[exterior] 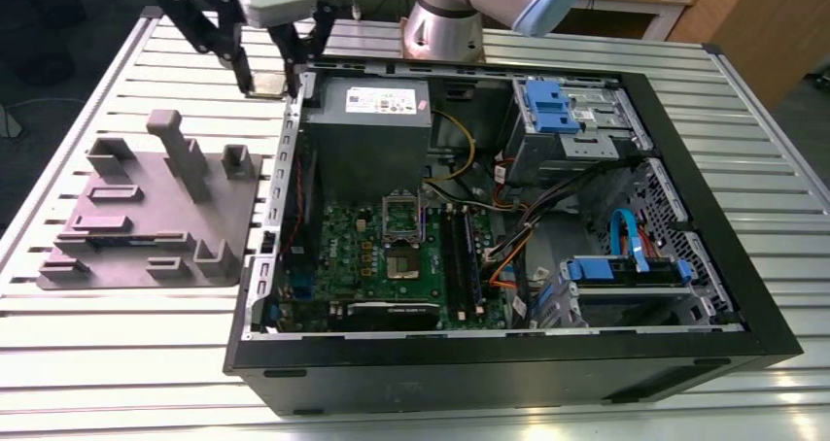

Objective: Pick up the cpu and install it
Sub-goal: 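Pick up the cpu and move it towards the insertion slot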

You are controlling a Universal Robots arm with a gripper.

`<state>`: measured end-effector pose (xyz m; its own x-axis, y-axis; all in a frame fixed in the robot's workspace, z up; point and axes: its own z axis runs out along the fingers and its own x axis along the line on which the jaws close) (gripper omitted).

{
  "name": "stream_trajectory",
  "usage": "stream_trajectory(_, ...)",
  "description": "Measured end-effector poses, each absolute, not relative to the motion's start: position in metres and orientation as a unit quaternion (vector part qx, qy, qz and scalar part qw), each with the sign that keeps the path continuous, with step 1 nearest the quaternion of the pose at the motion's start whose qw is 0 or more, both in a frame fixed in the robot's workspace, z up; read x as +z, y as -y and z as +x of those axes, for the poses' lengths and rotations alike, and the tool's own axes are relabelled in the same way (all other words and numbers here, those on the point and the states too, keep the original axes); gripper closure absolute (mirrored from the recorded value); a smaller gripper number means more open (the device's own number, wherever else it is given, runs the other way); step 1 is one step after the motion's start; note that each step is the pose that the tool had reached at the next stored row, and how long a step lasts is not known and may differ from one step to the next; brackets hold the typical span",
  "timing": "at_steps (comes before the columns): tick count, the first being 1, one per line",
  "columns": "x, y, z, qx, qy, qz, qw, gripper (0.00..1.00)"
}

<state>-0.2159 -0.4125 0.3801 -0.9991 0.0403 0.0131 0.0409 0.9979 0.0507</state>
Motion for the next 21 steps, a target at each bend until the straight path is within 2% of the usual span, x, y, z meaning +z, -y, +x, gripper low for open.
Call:
stream_trajectory(10,0.379,0.413,-0.171,-0.025,0.999,-0.02,0.01,0.53)
stream_trajectory(21,0.379,0.413,-0.126,-0.025,0.999,-0.02,0.011,0.53)
